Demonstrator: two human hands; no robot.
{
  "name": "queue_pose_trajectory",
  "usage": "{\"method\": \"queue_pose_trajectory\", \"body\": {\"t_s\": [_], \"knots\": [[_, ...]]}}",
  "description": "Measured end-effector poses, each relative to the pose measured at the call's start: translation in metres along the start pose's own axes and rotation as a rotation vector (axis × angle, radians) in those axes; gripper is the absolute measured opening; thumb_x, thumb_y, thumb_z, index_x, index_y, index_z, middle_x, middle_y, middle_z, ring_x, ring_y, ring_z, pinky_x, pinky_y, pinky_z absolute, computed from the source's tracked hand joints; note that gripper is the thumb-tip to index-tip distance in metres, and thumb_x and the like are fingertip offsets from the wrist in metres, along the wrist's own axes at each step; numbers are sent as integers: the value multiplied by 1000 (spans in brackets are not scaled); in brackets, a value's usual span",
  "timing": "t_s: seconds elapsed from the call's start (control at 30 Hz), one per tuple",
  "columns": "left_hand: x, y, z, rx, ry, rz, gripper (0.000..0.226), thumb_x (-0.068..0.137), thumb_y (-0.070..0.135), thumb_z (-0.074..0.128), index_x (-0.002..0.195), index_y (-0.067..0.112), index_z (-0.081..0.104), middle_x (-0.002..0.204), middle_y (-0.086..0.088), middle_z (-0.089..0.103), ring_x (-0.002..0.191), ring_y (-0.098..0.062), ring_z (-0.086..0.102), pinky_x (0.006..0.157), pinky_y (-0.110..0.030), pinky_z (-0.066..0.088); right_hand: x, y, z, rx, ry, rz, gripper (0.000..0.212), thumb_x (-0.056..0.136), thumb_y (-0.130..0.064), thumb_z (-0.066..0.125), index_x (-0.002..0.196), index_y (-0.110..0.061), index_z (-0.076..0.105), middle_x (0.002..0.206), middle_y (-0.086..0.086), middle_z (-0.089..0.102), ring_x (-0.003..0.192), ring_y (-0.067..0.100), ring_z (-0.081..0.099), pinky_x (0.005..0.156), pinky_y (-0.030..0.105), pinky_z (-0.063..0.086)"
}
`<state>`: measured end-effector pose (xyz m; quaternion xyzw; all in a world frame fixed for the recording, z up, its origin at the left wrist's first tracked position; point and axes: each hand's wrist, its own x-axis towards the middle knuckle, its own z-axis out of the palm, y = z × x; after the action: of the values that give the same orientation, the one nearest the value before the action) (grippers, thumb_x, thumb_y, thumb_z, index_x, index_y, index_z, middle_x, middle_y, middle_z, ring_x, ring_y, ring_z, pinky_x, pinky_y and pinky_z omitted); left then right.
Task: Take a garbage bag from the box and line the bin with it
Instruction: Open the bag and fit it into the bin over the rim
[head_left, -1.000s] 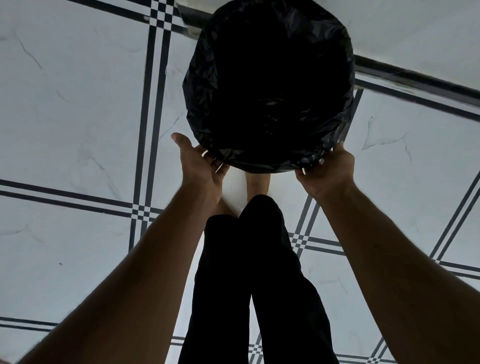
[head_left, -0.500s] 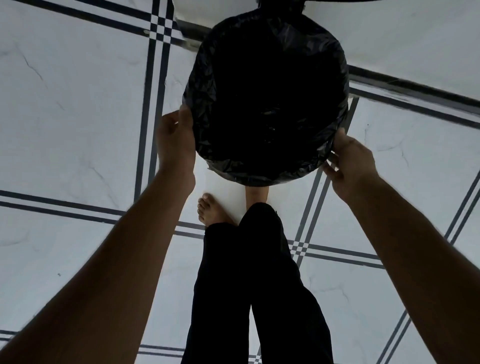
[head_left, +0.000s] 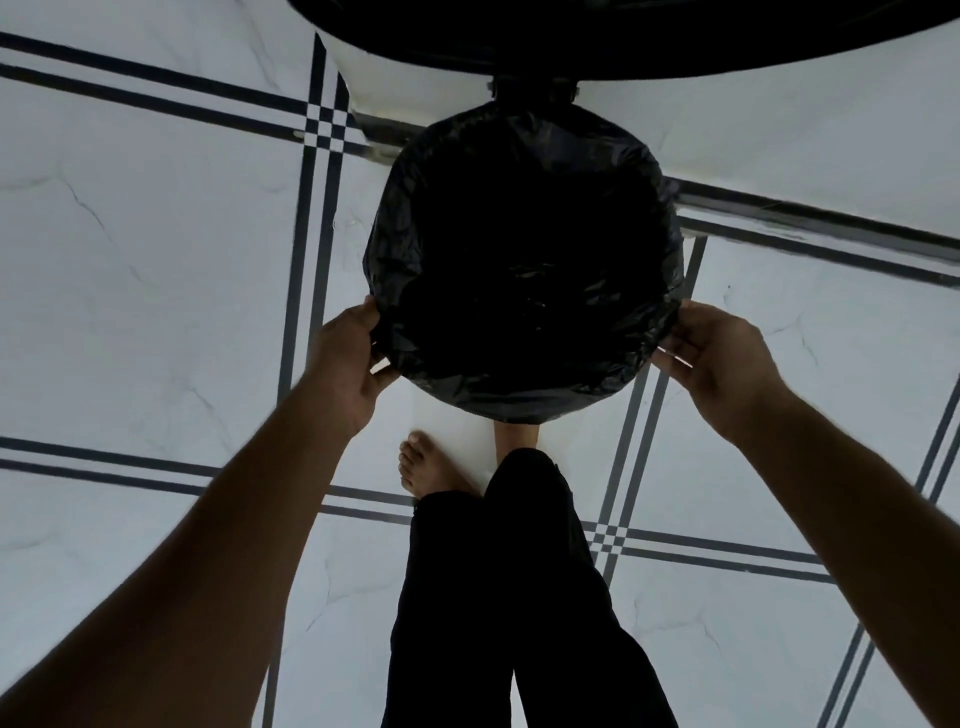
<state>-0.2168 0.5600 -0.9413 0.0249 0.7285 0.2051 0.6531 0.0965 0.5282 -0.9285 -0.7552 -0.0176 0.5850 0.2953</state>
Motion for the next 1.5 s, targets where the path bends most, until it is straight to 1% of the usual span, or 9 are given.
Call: {"method": "queue_pose_trajectory", "body": {"t_s": [0.27,0.5,0.73,0.93,1.07,1.17,1.27,1.4,1.5], "knots": [[-7,-10,-2,19,44,115,21,99,29,57,109,16,70,108,3,75,104,-11,69,99,-32,52,-9,2,7,-53,48,-8,22,86,-29,61,104,-22,72,111,2,70,112,13,63,94,32,51],[-11,-13,-4,-82,57,112,47,104,48,35,118,15,65,111,0,71,106,-19,66,89,-33,54,-7,4,19,128,53,82,17,98,-26,51,95,-24,67,83,-9,69,72,7,63,61,20,47],[-15,-12,9,7,33,166,56,105,50,25,136,17,58,130,3,66,123,-15,59,113,-38,40,-17,5,12,344,16,90,20,97,-30,51,82,-20,59,59,-9,64,54,6,61,62,21,49],[-18,-6,12,-23,108,158,43,103,49,36,110,18,65,100,4,69,101,-17,65,92,-41,53,-14,-4,18,301,6,146,26,99,-28,48,78,-18,61,58,-9,63,56,6,59,55,21,50],[-15,-9,10,-42,70,151,42,101,52,37,98,20,63,85,4,66,87,-14,63,86,-37,52,-7,-8,23,209,25,153,23,96,-33,52,86,-18,66,66,-9,66,63,5,62,68,24,50],[-12,-11,4,-114,20,81,54,98,60,38,105,15,68,90,1,70,97,-17,65,88,-38,53,-3,-7,23,195,74,225,33,99,-41,46,98,-15,67,86,-3,68,84,11,64,86,31,51],[-9,-12,-2,-182,-4,-8,63,95,65,34,111,15,67,108,-5,73,106,-22,67,93,-41,51,1,-6,22,232,103,261,30,101,-36,43,101,-13,62,87,2,66,79,15,63,75,30,52],[-1,-8,4,-41,170,-11,51,100,56,28,96,17,61,94,-2,69,92,-19,65,81,-35,50,9,-10,21,103,261,189,19,95,-24,42,104,-12,53,83,3,63,72,18,59,65,30,51],[8,4,14,350,459,326,20,95,24,42,85,11,53,80,-2,55,76,-20,53,63,-28,40,14,-22,28,-188,470,-169,17,84,-23,44,101,-21,48,83,-4,58,71,15,55,62,31,46]]}}
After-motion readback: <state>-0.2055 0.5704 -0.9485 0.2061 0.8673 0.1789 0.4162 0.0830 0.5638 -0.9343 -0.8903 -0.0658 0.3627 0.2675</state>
